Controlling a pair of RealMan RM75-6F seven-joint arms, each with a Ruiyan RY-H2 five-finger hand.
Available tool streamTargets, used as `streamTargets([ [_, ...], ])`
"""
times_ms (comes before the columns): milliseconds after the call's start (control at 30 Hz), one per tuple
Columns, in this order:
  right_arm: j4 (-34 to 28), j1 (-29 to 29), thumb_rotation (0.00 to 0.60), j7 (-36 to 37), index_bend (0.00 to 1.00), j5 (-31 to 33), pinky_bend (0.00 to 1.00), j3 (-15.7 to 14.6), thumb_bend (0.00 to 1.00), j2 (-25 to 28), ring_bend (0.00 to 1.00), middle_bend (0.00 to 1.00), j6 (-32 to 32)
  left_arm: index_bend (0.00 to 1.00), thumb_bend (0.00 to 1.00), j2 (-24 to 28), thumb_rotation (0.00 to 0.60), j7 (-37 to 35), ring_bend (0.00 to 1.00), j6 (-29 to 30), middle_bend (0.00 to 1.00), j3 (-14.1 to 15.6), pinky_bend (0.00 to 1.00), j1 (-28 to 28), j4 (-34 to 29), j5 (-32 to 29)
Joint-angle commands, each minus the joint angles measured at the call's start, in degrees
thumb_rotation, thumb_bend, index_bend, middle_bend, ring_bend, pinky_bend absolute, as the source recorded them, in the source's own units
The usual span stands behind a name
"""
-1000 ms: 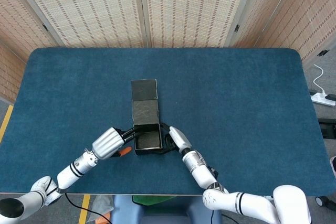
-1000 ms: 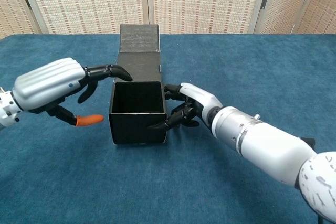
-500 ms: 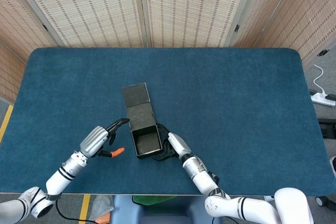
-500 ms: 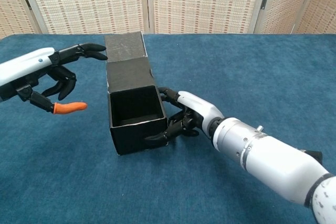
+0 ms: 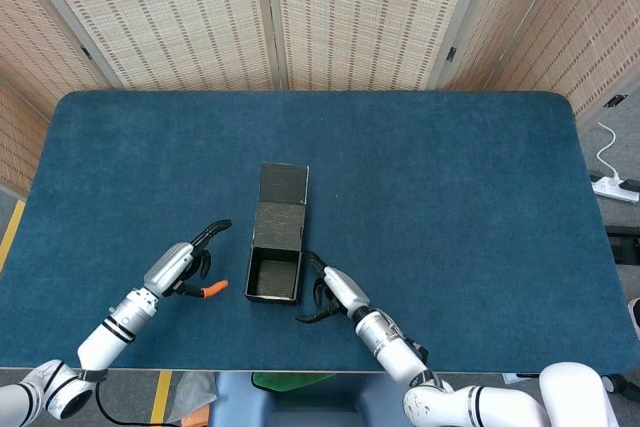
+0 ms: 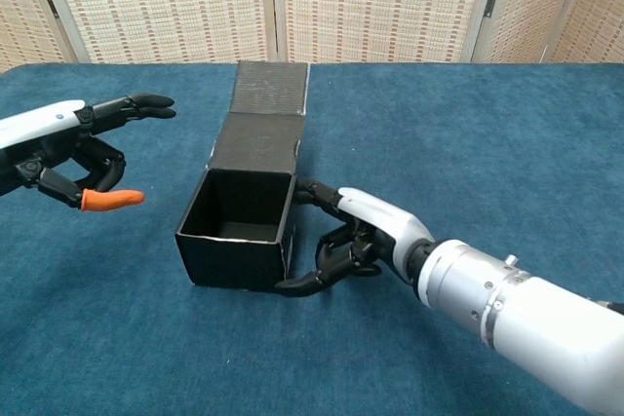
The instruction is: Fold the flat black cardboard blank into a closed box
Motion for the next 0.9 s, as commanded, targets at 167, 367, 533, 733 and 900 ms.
streamTargets([
  [167, -2.43, -2.44, 0.6, 0.7, 0.0, -2.49, 1.0, -0.97, 0.0, 3.26, 0.61, 0.01, 3.05, 0.0, 0.25, 1.24, 0.6, -2.82, 0.66, -5.64, 0.04, 1.42, 0.88, -0.71, -0.26, 0.09],
  [367, -8.34, -4.67, 0.6, 1.46, 0.0, -4.76, 1.0, -0.18, 0.0, 9.76, 0.61, 0.02, 6.84, 0.0, 0.23, 1.08, 0.6, -6.94, 0.61, -11.26, 0.0, 3.22, 0.87, -2.98, 2.39, 2.04],
  [533, -15.23, -5.56, 0.6, 1.32, 0.0, -6.58, 1.0, 1.86, 0.0, 15.97, 0.61, 0.05, 9.71, 0.0, 0.22, -1.57, 0.6, -10.06, 0.6, -15.1, 0.0, 2.79, 0.87, -5.2, 6.49, 2.24],
  [733, -20.23, -5.76, 0.6, 0.49, 0.0, -6.77, 1.0, 3.75, 0.0, 19.75, 0.61, 0.06, 11.75, 0.0, 0.22, -5.01, 0.6, -14.95, 0.6, -17.03, 0.0, 2.4, 0.87, -7.14, 10.63, 3.01],
  [900, -20.8, -5.76, 0.6, 0.37, 0.0, -5.57, 1.0, 4.04, 0.0, 20.46, 0.61, 0.06, 12.09, 0.0, 0.22, -7.13, 0.6, -18.21, 0.6, -17.17, 0.0, 2.42, 0.87, -7.99, 13.06, 3.65],
])
